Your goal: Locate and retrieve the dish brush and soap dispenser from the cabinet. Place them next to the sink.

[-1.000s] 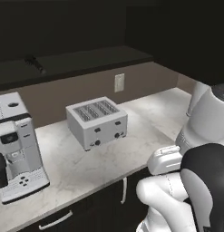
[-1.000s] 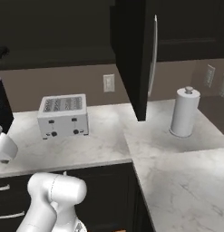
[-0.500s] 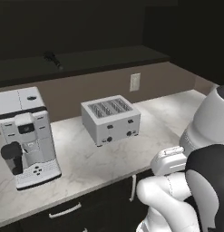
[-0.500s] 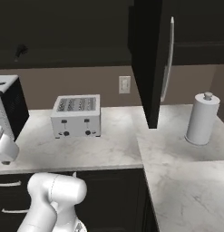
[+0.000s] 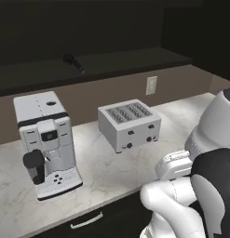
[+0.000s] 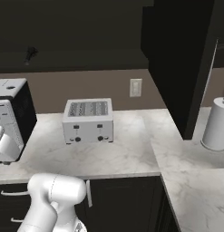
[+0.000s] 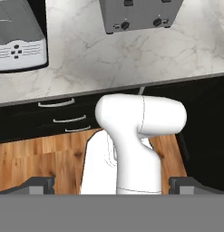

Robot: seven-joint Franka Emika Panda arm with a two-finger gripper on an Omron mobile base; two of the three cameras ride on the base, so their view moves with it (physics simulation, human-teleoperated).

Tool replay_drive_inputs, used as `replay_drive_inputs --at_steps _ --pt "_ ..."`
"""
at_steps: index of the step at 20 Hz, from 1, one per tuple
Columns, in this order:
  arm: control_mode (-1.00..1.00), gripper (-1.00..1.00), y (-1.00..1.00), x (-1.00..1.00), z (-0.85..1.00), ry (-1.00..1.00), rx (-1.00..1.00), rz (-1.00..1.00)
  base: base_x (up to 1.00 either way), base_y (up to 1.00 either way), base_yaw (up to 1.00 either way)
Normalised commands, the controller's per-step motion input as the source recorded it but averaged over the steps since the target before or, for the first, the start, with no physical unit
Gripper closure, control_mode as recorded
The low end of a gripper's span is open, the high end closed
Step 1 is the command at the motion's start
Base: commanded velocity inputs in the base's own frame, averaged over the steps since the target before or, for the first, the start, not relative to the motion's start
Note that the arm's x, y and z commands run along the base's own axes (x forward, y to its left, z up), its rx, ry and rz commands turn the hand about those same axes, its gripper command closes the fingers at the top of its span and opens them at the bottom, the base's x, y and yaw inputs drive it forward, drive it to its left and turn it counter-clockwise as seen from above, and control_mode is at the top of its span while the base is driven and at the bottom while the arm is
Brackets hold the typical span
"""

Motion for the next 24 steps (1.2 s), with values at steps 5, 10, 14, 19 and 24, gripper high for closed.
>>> replay_drive_inputs --at_steps 5,10,14,19,24 --pt "1.00 -1.00 0.00 0.00 0.00 0.00 0.00 0.00 0.31 0.49 -0.04" --pt "1.00 -1.00 0.00 0.00 0.00 0.00 0.00 0.00 0.30 0.02 0.02" --pt "1.00 -1.00 0.00 0.00 0.00 0.00 0.00 0.00 0.55 0.32 0.01" --pt "1.00 -1.00 0.00 0.00 0.00 0.00 0.00 0.00 0.74 0.34 0.07" --pt "1.00 -1.00 0.00 0.00 0.00 0.00 0.00 0.00 0.25 0.28 0.01"
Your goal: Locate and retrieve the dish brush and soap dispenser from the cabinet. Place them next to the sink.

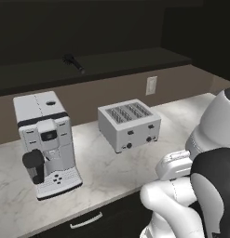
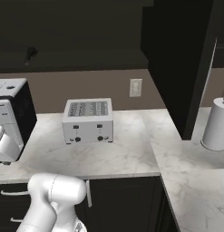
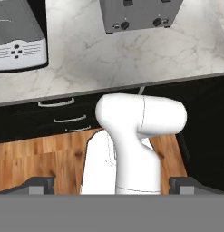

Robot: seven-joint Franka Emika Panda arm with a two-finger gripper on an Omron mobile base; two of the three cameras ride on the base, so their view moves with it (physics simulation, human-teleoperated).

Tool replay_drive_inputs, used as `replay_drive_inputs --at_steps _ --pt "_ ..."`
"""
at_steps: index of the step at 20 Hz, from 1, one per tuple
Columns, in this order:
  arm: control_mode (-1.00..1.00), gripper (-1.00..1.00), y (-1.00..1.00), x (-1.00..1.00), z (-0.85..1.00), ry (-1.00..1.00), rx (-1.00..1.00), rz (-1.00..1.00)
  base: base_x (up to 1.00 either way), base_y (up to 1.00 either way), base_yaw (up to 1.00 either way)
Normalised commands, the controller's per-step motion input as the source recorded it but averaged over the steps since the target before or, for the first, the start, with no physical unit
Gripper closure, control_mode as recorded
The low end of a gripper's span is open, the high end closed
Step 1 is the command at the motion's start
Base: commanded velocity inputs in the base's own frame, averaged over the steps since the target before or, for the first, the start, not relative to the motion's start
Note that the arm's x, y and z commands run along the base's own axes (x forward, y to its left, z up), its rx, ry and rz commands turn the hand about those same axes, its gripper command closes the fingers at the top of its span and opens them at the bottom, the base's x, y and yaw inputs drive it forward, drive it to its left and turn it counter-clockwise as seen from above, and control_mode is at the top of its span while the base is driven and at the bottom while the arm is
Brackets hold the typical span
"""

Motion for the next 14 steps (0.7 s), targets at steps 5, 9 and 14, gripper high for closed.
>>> replay_drive_inputs --at_steps 5,9,14 --pt "1.00 -1.00 0.00 0.00 0.00 0.00 0.00 0.00 0.13 0.25 -0.02" --pt "-1.00 -1.00 0.09 0.05 0.00 0.00 0.00 -0.01 0.09 0.27 -0.05" --pt "-1.00 -1.00 0.41 0.35 0.20 0.01 -0.10 0.03 0.00 0.00 0.00"
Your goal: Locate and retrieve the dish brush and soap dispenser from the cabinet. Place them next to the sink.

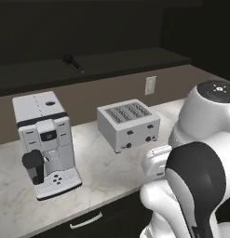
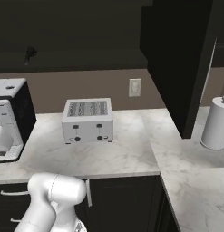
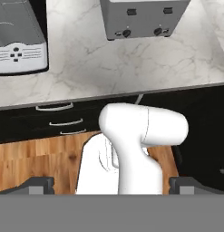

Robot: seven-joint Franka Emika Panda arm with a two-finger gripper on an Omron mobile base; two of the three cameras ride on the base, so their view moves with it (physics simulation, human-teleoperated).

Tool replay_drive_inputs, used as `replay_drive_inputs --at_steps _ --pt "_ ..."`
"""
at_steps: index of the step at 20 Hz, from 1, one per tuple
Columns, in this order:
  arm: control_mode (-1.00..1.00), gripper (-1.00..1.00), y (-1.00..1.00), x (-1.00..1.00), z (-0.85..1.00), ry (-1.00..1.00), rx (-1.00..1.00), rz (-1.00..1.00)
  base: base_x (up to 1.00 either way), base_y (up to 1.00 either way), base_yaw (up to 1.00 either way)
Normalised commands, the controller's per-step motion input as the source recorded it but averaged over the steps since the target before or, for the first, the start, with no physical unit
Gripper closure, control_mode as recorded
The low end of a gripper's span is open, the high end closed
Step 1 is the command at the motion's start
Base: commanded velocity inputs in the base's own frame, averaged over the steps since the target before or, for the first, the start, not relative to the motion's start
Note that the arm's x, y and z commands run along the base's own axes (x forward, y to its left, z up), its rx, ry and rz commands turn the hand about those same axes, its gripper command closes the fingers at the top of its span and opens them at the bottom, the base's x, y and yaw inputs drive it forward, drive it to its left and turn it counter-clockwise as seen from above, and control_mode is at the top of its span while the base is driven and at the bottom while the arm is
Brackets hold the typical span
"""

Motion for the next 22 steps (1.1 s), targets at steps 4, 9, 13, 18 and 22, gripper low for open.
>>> replay_drive_inputs --at_steps 4,9,13,18,22 --pt "-1.00 -1.00 0.38 0.70 0.22 -0.07 -0.06 0.13 0.00 0.00 0.00" --pt "-1.00 -1.00 0.24 0.70 0.29 0.00 -0.10 0.14 0.00 0.00 0.00" --pt "-1.00 -1.00 0.07 0.63 0.23 0.00 -0.01 0.26 0.00 0.00 0.00" --pt "-1.00 -1.00 -0.05 0.77 0.08 0.02 0.10 0.18 0.00 0.00 0.00" --pt "-1.00 -1.00 0.22 0.50 0.33 0.00 0.00 0.08 0.00 0.00 0.00"
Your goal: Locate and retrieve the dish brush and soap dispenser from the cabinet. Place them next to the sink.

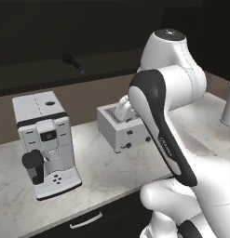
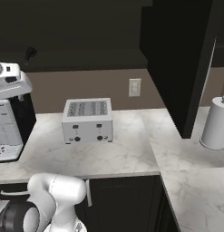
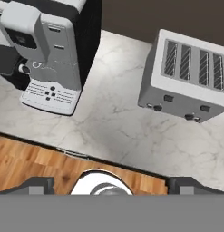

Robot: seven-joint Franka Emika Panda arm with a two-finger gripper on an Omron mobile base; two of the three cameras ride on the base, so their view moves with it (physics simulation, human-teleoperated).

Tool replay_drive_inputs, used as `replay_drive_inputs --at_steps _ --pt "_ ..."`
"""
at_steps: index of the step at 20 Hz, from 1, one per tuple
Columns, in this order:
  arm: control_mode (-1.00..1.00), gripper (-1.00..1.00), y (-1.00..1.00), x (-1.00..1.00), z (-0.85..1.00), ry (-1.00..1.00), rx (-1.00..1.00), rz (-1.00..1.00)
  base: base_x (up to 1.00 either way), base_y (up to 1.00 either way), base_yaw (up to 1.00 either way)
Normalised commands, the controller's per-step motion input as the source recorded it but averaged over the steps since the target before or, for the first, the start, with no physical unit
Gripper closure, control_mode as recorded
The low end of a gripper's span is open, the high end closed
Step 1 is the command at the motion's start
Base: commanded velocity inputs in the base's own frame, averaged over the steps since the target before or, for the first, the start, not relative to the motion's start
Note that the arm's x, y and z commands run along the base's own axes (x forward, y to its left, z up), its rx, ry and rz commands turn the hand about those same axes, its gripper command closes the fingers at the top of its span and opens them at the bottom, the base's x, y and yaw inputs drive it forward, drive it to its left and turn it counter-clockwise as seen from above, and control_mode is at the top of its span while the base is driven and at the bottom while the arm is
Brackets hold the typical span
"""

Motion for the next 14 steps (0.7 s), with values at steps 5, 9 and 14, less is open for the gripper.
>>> replay_drive_inputs --at_steps 5,9,14 --pt "-1.00 -1.00 0.52 0.06 0.41 -0.02 -0.09 -0.02 0.00 0.00 0.00" --pt "-1.00 -1.00 0.40 0.00 0.15 -0.05 0.01 -0.18 0.00 0.00 0.00" --pt "-1.00 -1.00 0.09 0.08 0.00 -0.13 0.13 -0.15 0.00 0.00 0.00"
